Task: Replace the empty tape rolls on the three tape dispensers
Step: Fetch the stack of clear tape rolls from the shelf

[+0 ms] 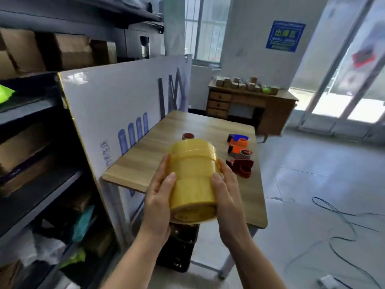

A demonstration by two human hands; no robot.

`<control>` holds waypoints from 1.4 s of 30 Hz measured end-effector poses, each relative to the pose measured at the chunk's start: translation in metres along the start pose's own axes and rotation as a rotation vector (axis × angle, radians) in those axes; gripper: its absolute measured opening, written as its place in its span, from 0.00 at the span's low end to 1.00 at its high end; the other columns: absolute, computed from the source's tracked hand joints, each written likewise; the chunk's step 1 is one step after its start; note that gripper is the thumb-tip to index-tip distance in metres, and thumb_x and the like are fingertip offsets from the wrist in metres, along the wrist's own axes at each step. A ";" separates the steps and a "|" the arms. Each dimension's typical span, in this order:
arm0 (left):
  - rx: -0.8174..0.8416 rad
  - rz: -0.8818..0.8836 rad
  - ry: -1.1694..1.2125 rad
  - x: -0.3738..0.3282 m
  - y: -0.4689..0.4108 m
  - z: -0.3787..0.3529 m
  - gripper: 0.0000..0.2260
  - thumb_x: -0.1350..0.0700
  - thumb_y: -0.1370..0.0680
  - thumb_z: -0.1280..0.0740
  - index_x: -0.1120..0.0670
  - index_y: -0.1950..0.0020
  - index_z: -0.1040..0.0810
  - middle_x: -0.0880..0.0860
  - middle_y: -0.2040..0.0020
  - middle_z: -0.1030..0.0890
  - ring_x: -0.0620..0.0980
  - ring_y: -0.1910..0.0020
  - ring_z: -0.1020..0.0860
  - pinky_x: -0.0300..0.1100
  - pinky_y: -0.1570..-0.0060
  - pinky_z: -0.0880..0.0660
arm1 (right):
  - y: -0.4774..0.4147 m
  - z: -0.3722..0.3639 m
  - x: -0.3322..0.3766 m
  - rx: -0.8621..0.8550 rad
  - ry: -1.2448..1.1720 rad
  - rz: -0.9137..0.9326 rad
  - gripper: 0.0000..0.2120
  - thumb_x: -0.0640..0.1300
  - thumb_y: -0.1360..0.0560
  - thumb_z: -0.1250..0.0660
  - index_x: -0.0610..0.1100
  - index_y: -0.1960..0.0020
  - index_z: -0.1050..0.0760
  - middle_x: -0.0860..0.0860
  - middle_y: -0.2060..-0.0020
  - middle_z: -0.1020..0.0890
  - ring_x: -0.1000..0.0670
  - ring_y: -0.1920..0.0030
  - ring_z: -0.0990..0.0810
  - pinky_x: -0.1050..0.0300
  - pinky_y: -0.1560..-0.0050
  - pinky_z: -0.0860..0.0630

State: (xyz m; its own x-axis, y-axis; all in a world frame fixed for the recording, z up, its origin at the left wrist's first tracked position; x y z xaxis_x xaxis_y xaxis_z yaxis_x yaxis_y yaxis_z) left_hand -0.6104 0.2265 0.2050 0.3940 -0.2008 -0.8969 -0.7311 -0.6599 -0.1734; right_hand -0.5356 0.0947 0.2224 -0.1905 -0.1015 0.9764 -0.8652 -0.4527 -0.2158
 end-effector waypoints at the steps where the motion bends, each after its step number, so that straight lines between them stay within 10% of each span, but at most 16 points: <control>1: 0.028 0.017 -0.003 0.009 -0.011 -0.017 0.22 0.47 0.28 0.36 0.34 0.34 0.28 0.44 0.32 0.28 0.49 0.40 0.23 0.44 0.55 0.20 | -0.011 0.015 -0.002 -0.024 0.004 -0.005 0.17 0.61 0.28 0.43 0.72 0.40 0.39 0.67 0.40 0.33 0.57 0.39 0.29 0.47 0.36 0.26; 8: 0.161 0.131 -0.035 0.076 -0.060 -0.135 0.21 0.46 0.27 0.34 0.32 0.35 0.30 0.48 0.31 0.30 0.57 0.39 0.25 0.56 0.49 0.21 | -0.073 0.133 -0.026 -0.201 0.006 -0.046 0.25 0.60 0.28 0.43 0.62 0.31 0.38 0.59 0.36 0.32 0.57 0.38 0.28 0.54 0.43 0.23; 25: 0.088 0.211 0.045 0.237 -0.159 -0.385 0.17 0.54 0.20 0.39 0.34 0.37 0.26 0.45 0.36 0.26 0.54 0.42 0.22 0.45 0.59 0.19 | -0.240 0.394 -0.085 -0.183 0.032 -0.127 0.31 0.61 0.30 0.44 0.59 0.27 0.40 0.59 0.37 0.34 0.65 0.44 0.29 0.76 0.64 0.26; 42: -0.143 0.337 0.021 0.390 -0.379 -0.467 0.17 0.49 0.21 0.39 0.32 0.35 0.30 0.47 0.35 0.28 0.55 0.43 0.24 0.47 0.58 0.21 | -0.515 0.470 -0.207 -0.023 0.126 -0.308 0.22 0.57 0.20 0.44 0.56 0.26 0.39 0.52 0.33 0.32 0.50 0.37 0.28 0.45 0.37 0.25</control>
State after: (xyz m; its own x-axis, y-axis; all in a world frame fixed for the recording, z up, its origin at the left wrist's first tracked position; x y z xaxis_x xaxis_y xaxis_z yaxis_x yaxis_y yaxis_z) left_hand 0.0804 0.0599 0.1105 0.1568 -0.4383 -0.8850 -0.7375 -0.6480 0.1902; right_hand 0.1671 -0.0672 0.1302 0.0271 0.1484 0.9886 -0.9009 -0.4250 0.0885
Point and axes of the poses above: each hand's wrist, its own y-axis away from the middle knuckle, its own z-axis out of the back of the hand, x = y × z, the point moved 10 cm from there along -y, towards the middle knuckle
